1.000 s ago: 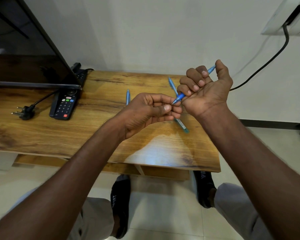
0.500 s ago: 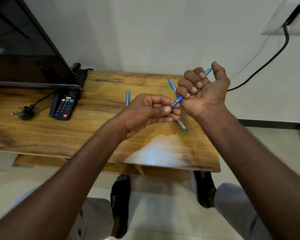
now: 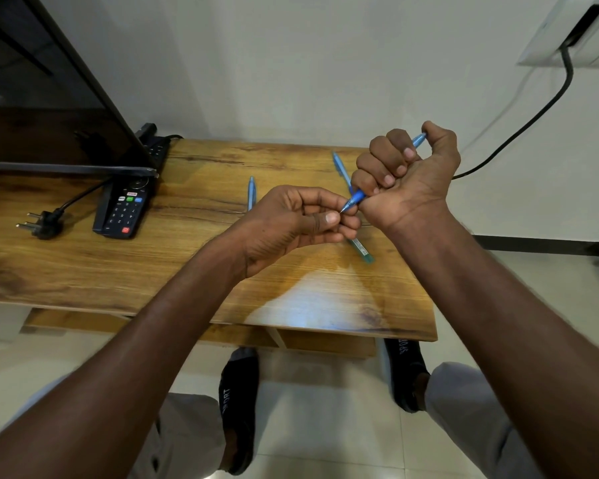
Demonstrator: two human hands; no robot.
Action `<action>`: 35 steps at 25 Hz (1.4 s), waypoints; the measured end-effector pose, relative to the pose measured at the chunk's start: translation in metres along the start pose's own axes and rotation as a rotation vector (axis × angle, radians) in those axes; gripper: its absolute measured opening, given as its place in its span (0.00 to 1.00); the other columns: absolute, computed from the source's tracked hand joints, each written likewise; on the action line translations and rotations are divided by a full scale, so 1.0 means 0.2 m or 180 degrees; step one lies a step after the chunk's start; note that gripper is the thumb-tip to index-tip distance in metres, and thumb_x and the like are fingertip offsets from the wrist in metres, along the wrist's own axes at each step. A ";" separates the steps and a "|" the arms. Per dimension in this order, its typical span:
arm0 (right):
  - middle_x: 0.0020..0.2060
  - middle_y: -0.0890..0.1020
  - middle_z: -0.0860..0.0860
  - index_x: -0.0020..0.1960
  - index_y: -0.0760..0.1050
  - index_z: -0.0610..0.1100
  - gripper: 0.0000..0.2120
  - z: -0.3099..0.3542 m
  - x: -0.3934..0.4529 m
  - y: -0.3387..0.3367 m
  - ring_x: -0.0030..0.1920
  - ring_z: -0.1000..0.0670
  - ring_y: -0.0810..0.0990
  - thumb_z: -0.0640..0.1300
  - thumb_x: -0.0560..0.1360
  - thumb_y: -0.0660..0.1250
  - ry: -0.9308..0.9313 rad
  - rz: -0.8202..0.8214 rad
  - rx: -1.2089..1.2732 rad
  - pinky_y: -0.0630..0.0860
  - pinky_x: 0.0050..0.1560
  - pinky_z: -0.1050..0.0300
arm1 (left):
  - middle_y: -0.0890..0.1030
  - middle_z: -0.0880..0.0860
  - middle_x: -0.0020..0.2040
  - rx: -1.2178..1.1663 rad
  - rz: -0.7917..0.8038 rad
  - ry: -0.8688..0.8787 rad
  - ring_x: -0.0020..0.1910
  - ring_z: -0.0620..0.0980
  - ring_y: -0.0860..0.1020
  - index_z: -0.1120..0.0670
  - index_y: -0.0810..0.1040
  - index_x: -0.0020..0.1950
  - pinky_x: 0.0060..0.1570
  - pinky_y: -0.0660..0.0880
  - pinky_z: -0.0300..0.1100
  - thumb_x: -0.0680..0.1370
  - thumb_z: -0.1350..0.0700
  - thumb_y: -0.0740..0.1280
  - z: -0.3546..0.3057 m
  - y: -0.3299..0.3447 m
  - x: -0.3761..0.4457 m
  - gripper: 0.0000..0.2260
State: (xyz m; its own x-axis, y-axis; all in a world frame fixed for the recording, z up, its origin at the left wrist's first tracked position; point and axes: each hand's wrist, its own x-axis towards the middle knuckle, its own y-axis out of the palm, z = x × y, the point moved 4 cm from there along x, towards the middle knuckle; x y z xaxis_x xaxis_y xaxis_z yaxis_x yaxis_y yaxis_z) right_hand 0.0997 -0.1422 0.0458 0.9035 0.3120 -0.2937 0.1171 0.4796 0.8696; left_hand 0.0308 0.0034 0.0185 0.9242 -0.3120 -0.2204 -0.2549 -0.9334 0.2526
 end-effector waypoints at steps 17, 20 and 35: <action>0.21 0.57 0.54 0.27 0.59 0.48 0.24 0.00 -0.01 0.00 0.21 0.53 0.53 0.56 0.79 0.54 -0.0048 -0.0129 0.0067 0.52 0.23 0.62 | 0.86 0.65 0.57 0.0026 -0.0063 0.0075 0.54 0.56 0.86 0.67 0.80 0.62 0.53 0.83 0.42 0.82 0.68 0.66 -0.01 0.01 0.00 0.10; 0.21 0.57 0.54 0.27 0.59 0.48 0.24 0.00 -0.01 0.01 0.21 0.53 0.53 0.56 0.79 0.54 -0.0038 -0.0118 0.0098 0.51 0.24 0.62 | 0.86 0.66 0.57 0.0009 -0.0068 0.0084 0.54 0.56 0.87 0.67 0.80 0.62 0.53 0.83 0.43 0.81 0.68 0.67 -0.01 0.01 0.00 0.10; 0.26 0.62 0.53 0.35 0.67 0.46 0.24 -0.05 0.02 0.00 0.25 0.53 0.59 0.62 0.82 0.56 0.0222 -0.0131 0.0028 0.56 0.30 0.59 | 0.86 0.64 0.56 0.0347 -0.0093 -0.0007 0.55 0.59 0.86 0.66 0.81 0.63 0.55 0.83 0.45 0.82 0.64 0.68 -0.03 -0.05 -0.03 0.11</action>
State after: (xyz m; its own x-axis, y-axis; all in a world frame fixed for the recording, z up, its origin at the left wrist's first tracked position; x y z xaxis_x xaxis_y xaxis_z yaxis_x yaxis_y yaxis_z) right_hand 0.0983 -0.1324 0.0417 0.8670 0.3487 -0.3560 0.1575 0.4861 0.8596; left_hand 0.0296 0.0147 0.0228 0.9310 -0.2848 -0.2283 -0.2575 -0.9558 0.1420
